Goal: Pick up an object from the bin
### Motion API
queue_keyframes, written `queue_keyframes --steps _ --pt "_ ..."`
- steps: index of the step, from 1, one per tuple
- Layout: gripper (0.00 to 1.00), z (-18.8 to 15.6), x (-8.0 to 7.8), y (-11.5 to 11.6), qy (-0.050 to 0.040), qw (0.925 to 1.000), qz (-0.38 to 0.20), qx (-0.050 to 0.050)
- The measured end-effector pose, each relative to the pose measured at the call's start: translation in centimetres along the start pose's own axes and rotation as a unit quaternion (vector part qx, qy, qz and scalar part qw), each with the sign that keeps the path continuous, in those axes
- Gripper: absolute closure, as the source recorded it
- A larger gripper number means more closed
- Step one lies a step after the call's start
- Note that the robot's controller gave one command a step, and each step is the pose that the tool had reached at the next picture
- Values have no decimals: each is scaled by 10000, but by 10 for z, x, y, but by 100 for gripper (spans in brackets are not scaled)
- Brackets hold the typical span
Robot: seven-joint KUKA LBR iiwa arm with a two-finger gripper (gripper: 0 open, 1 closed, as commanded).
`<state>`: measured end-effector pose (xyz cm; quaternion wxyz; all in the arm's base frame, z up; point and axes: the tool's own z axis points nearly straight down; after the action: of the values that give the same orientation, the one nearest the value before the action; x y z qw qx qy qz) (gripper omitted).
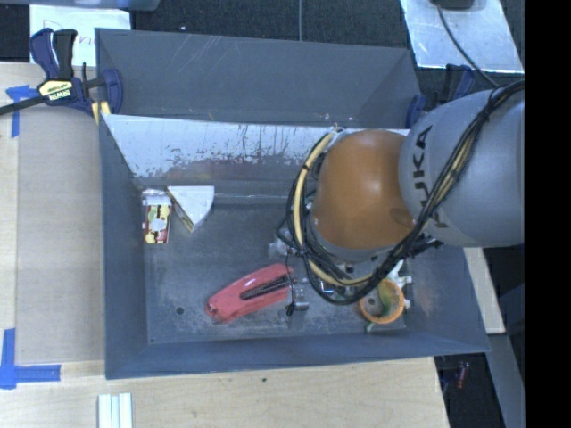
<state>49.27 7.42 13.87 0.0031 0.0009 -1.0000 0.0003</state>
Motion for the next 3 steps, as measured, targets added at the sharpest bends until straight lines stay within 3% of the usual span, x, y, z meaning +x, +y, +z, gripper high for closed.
queue_keyframes --steps 1,2,3 --pt "0 -4 -2 0 -42 10000 12 -6" --pt "0 68 -22 30 -50 9998 -183 -5" --pt "0 41 -30 32 -81 10000 4 -6"
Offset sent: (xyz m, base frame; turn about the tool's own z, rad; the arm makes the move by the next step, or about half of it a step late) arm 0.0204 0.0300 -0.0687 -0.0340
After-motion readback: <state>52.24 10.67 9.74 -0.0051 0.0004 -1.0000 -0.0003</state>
